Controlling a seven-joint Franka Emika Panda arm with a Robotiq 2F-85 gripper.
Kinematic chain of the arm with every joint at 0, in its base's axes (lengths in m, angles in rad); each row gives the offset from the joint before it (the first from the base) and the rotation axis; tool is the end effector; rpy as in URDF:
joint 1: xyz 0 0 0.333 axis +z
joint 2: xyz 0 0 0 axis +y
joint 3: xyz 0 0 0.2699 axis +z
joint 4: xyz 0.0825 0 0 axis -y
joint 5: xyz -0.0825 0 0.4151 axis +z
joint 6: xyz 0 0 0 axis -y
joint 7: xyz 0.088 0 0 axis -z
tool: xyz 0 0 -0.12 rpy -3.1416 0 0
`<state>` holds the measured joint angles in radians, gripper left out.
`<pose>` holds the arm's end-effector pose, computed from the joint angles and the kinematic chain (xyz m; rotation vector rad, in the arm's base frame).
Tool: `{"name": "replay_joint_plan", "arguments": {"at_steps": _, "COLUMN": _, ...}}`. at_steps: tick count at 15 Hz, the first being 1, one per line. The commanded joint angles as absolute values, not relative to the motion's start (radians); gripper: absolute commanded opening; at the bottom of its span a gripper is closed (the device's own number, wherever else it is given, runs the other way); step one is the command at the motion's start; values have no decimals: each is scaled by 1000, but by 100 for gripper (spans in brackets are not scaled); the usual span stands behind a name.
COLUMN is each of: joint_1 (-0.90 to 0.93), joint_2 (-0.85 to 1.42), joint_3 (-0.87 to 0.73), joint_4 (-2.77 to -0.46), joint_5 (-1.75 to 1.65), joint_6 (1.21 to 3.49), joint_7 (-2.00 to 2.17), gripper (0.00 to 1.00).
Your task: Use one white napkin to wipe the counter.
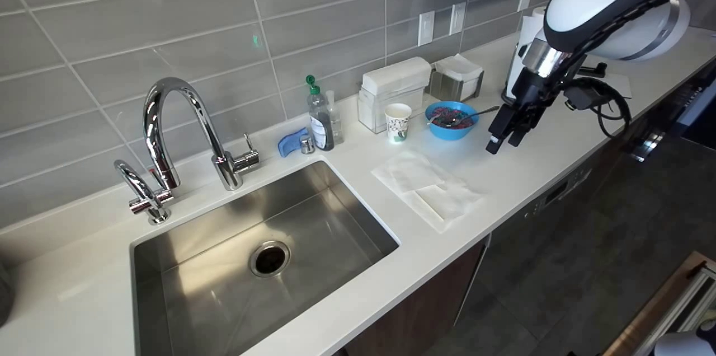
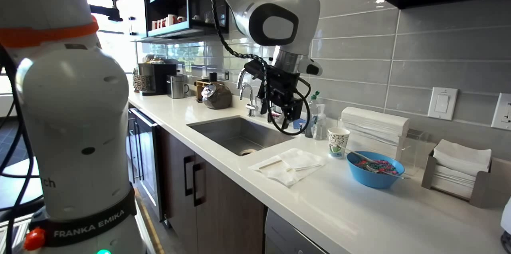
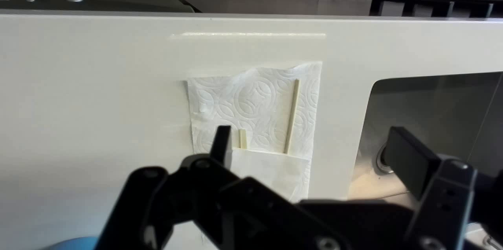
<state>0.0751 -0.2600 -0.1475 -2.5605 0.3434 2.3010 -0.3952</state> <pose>0.4636 -0.0190 0.2804 -2.8507 -0.1378 -0.0873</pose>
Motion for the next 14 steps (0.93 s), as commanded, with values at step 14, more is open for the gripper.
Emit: {"name": "replay_joint_plan", "arguments": {"at_steps": 14, "joint_1": -29, "joint_2": 176, "joint_3": -77, "joint_4": -2423, "joint_5": 725, "joint_6": 2511, "joint_7": -570, "gripper": 100}}
